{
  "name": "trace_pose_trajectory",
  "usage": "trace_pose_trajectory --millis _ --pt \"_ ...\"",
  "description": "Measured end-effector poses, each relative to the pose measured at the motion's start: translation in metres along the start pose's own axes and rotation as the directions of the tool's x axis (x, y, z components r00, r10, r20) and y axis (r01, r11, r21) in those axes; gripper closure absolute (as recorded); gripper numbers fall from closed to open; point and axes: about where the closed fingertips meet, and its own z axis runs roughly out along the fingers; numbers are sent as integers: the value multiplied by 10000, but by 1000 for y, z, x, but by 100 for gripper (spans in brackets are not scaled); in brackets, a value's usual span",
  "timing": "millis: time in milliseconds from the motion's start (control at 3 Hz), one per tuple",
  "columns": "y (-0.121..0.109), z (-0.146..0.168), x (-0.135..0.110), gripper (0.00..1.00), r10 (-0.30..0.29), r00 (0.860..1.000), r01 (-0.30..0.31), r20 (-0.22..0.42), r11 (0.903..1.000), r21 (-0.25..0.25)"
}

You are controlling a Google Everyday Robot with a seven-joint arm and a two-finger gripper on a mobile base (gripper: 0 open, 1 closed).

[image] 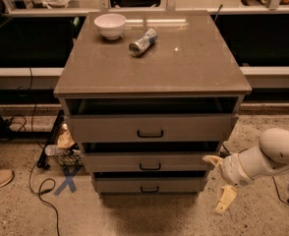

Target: Open middle drawer

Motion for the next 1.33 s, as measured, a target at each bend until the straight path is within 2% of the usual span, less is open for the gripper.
trace_pose_trajectory --millis 333,667,1000,1333 --pt "-13 22 -2 0 -1755 9835 1760 -450 9843 92" --pt "-33 41 -3 0 -3241 9428 3269 -773 9447 258" --pt "-33 41 -3 0 -3242 9428 3270 -774 9447 258" --pt "-52 52 15 0 -3842 9120 3947 -1436 9174 519"
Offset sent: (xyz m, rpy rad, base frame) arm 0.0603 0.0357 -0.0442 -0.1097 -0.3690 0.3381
